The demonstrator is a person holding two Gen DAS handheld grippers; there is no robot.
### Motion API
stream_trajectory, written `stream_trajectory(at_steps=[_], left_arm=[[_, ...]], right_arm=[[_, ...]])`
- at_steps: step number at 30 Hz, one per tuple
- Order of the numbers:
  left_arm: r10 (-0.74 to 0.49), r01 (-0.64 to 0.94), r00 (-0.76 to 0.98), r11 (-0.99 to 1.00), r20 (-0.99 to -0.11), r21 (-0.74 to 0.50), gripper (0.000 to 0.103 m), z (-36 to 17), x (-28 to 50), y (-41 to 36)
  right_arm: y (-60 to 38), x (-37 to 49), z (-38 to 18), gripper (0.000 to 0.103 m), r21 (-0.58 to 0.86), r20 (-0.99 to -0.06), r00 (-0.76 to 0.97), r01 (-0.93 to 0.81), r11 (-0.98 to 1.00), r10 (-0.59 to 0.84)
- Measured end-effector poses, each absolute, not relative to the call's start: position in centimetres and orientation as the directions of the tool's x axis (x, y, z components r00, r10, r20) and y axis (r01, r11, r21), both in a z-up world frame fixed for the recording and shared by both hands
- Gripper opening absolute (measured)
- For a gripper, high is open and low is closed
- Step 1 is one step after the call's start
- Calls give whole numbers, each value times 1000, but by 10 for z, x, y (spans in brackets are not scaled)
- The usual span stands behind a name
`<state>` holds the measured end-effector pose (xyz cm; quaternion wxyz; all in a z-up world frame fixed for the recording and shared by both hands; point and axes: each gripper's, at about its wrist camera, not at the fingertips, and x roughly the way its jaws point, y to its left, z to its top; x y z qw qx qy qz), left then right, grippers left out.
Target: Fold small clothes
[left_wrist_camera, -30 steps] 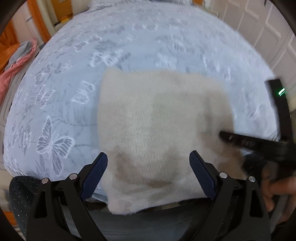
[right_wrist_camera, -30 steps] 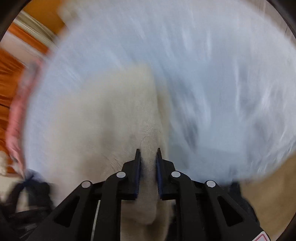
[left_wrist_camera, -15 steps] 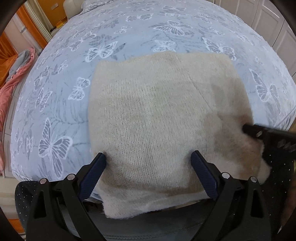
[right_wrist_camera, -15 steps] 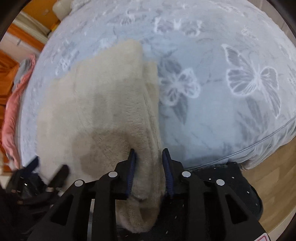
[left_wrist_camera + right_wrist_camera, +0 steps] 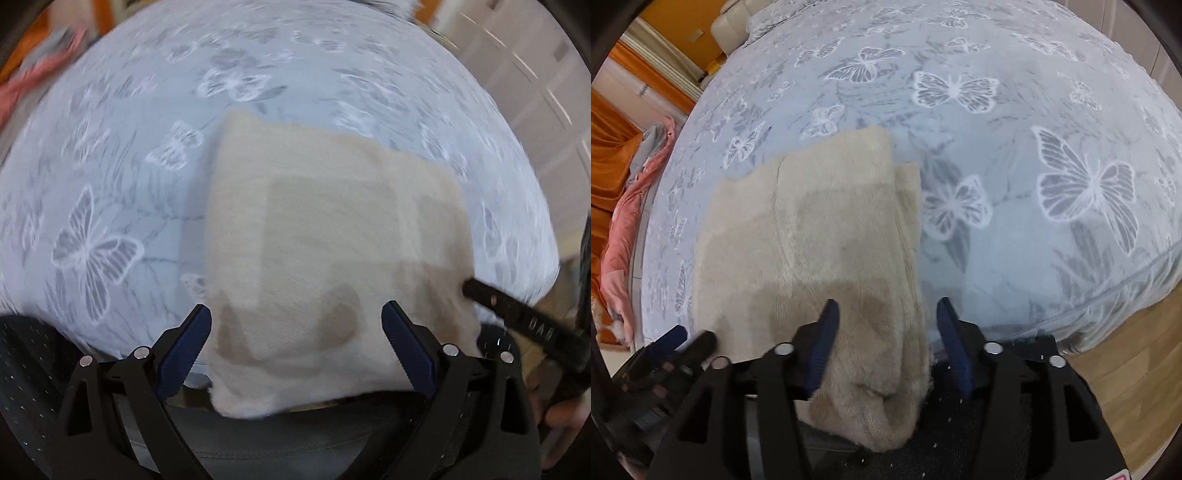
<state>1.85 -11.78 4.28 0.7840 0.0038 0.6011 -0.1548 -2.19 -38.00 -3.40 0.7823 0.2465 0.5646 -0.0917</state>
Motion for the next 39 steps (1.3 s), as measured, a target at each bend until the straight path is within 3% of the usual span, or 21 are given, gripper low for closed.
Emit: stream_trajectory(at_steps=[3,8,16,17,18,19,22,26,39], left_arm=[[-258,192,186,956,-948,-222,91,30,37,-106],[-298,114,90,951,-950,-288,95,-7,59,-98],[-326,124,54,940,-944,-317,98,-31,68,-118],[-319,135,48,941,-947,-310,98,-29,70,-121],[-312,150,47,942,-949,-302,95,-27,70,-123],[-309,163,49,941,-950,-297,88,-24,71,-124],[-287,229,66,937,-956,-265,66,-6,65,-132],[-247,327,118,924,-962,-197,50,24,51,-139],[-283,476,201,865,-938,-159,46,93,-12,-134]], right_arm=[[-386,-9,-47,66,328,-924,332,435,839,189],[-385,10,-81,71,392,-916,275,452,801,292],[-389,22,-98,82,496,-867,317,457,738,386],[-386,25,-96,80,496,-866,320,443,747,385],[-384,27,-94,69,498,-863,325,426,755,386],[-379,27,-90,57,499,-861,332,404,767,385],[-366,25,-71,37,439,-885,336,372,818,322],[-357,10,-48,33,447,-871,389,374,812,301],[-343,-77,15,32,461,-834,498,393,795,238]])
